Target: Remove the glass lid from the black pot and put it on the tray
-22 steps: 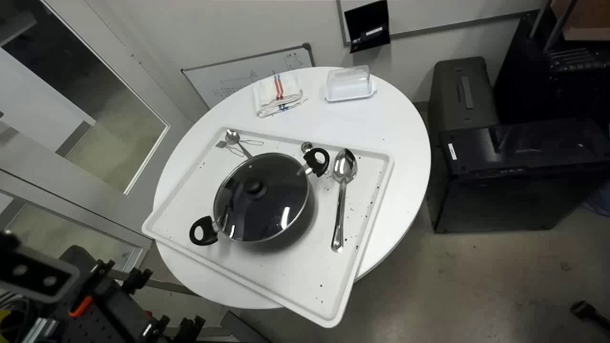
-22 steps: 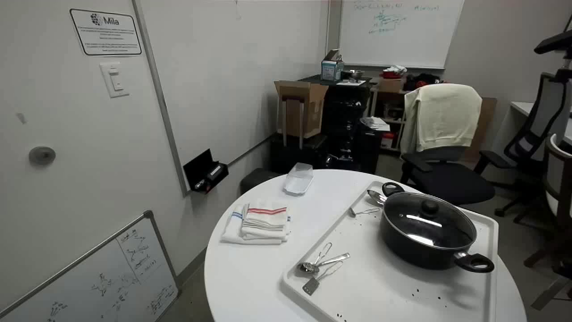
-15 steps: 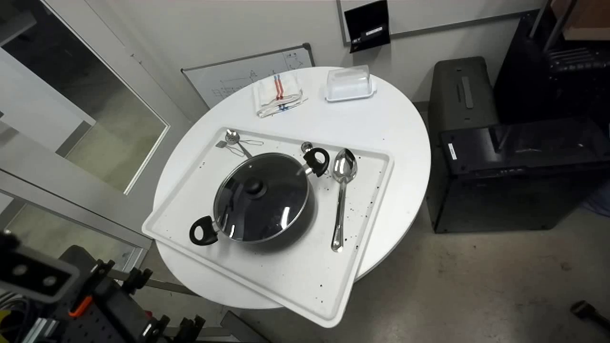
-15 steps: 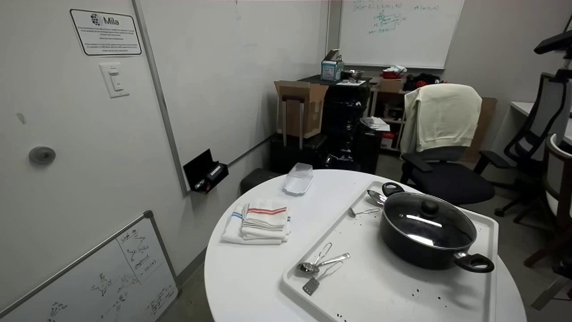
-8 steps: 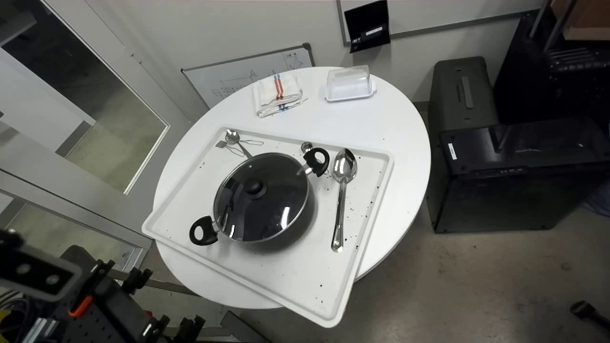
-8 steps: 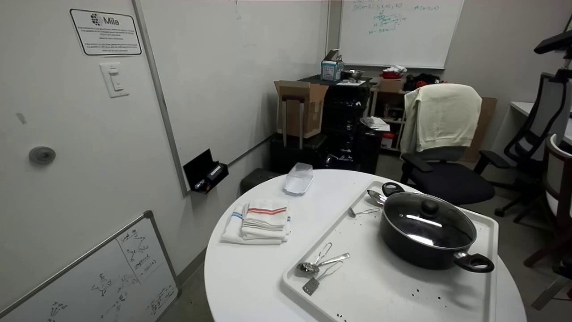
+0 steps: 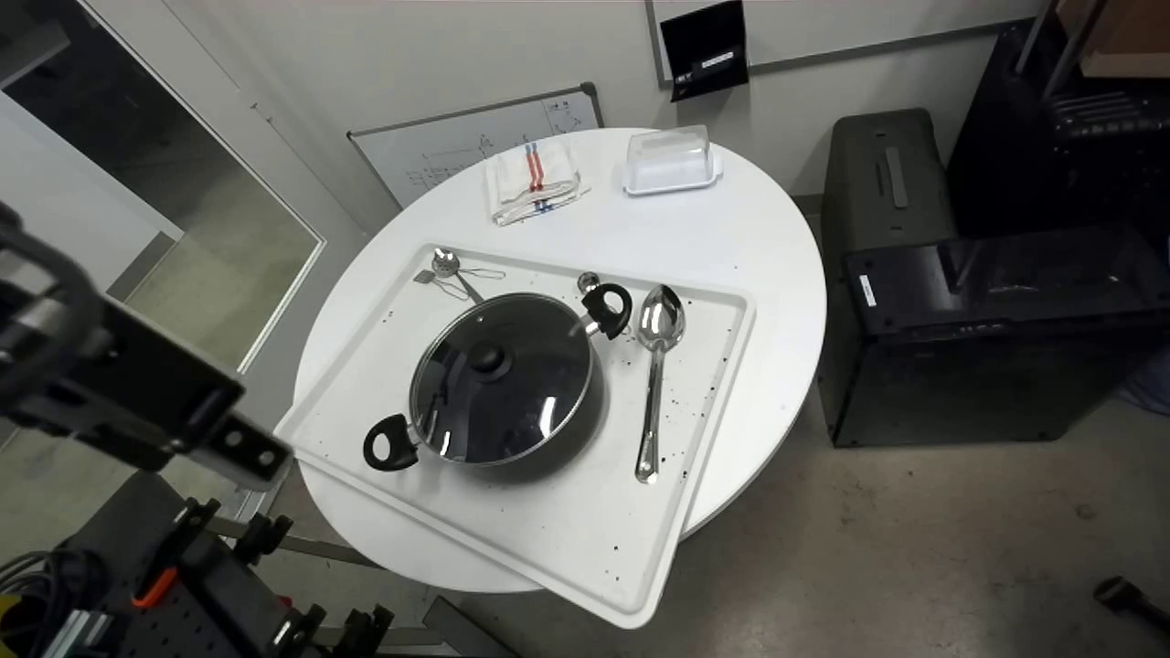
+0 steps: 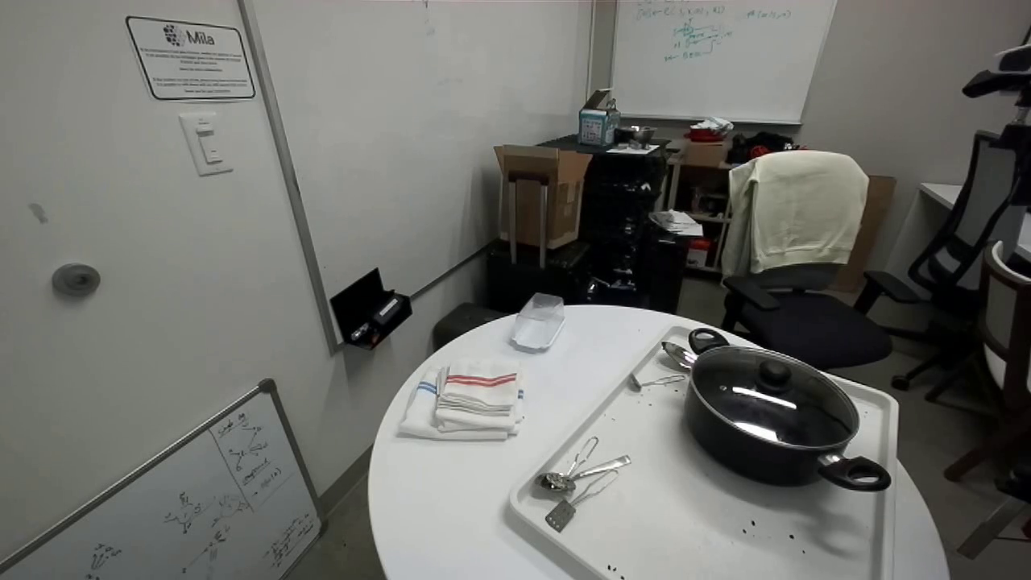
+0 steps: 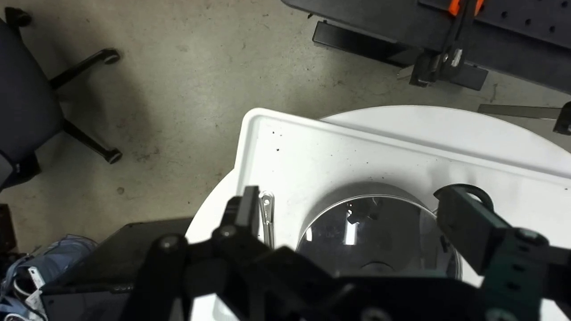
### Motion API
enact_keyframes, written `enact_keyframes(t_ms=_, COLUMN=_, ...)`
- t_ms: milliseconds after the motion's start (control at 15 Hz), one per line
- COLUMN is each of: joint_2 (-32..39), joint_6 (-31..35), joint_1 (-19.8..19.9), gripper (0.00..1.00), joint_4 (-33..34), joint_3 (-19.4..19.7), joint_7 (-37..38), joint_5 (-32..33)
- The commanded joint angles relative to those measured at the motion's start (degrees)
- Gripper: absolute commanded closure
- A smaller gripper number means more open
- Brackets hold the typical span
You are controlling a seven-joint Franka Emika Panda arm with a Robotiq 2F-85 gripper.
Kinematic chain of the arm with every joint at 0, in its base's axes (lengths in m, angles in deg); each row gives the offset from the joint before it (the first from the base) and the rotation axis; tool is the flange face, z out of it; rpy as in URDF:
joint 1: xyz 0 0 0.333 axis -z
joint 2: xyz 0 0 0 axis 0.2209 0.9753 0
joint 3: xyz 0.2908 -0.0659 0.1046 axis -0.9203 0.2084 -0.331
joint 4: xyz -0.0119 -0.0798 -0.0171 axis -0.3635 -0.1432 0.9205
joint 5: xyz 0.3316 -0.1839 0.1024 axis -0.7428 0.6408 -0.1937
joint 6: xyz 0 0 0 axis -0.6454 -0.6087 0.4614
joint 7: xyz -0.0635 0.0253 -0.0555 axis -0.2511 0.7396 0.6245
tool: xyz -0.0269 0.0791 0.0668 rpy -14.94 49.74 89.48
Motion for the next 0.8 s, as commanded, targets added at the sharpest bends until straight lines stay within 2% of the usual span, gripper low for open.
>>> enact_keyframes(t_ms=0, joint_2=6.61, joint_6=8.08, joint_1=-1.39, gripper=0.0, joint_4=-0.19, joint_3=-0.41, joint_7=-0.27, joint_5=-1.97)
enact_keyframes(t_ms=200, joint_2=12.28, joint_6=14.89, joint_1=-2.83, gripper=0.0, joint_4=-0.39, joint_3=-0.81, joint_7=-1.05, joint_5=-4.75)
enact_keyframes(t_ms=467, joint_2=21.05, joint_6=23.47, joint_1=-5.26, gripper=0.0, joint_4=0.51, joint_3=-1.79, joint_7=-3.06, joint_5=-12.13)
enact_keyframes(t_ms=733, joint_2=30.53, joint_6=30.92, joint_1=-5.97, gripper=0.0, joint_4=2.72, joint_3=-4.8, joint_7=-5.09, joint_5=-19.32)
